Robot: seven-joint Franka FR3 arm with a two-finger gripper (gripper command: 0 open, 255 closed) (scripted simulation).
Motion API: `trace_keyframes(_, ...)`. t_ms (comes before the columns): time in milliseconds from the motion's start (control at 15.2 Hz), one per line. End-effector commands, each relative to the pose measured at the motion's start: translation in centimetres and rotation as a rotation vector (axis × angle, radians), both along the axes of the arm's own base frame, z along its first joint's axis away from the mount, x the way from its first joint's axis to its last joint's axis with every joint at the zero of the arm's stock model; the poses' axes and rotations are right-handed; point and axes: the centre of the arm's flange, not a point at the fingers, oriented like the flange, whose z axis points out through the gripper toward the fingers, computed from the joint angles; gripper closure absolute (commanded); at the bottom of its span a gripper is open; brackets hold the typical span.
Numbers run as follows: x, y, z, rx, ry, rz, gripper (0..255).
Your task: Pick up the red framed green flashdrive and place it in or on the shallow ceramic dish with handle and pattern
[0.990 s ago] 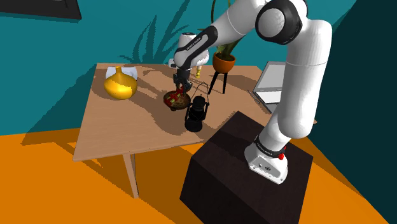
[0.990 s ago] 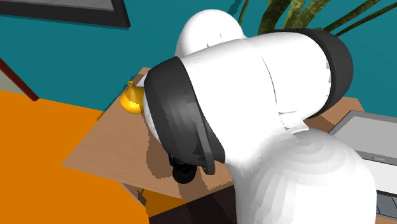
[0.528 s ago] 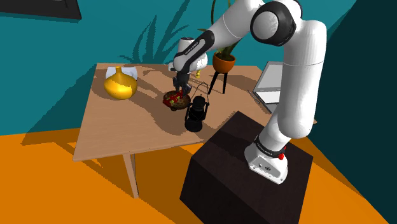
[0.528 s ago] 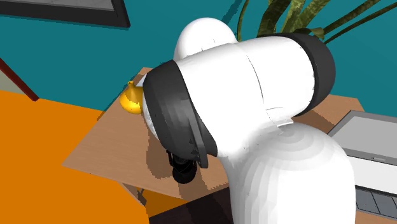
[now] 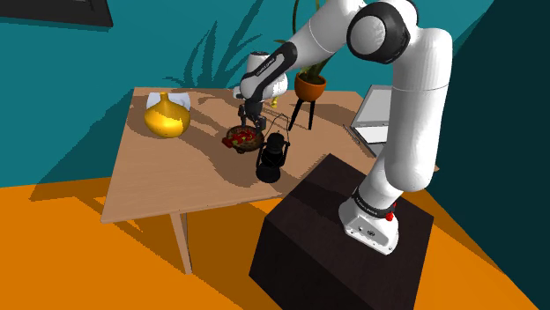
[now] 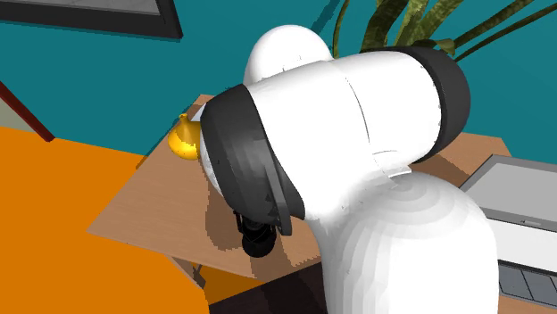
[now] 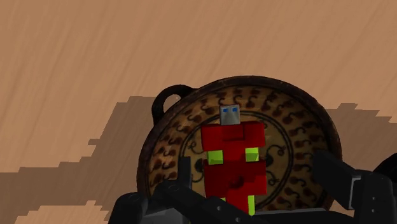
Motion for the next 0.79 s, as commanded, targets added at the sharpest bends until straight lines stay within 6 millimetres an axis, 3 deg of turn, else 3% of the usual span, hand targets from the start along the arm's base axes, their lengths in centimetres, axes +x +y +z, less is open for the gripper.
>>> trace_keyframes(0,0.0,0.0,0.0,0.0,0.0,0.0,0)
trace_keyframes(264,0.1,-0.1,5.0,0.0,0.0,0.0,0)
trace_keyframes(726,0.1,-0.1,5.0,0.0,0.0,0.0,0)
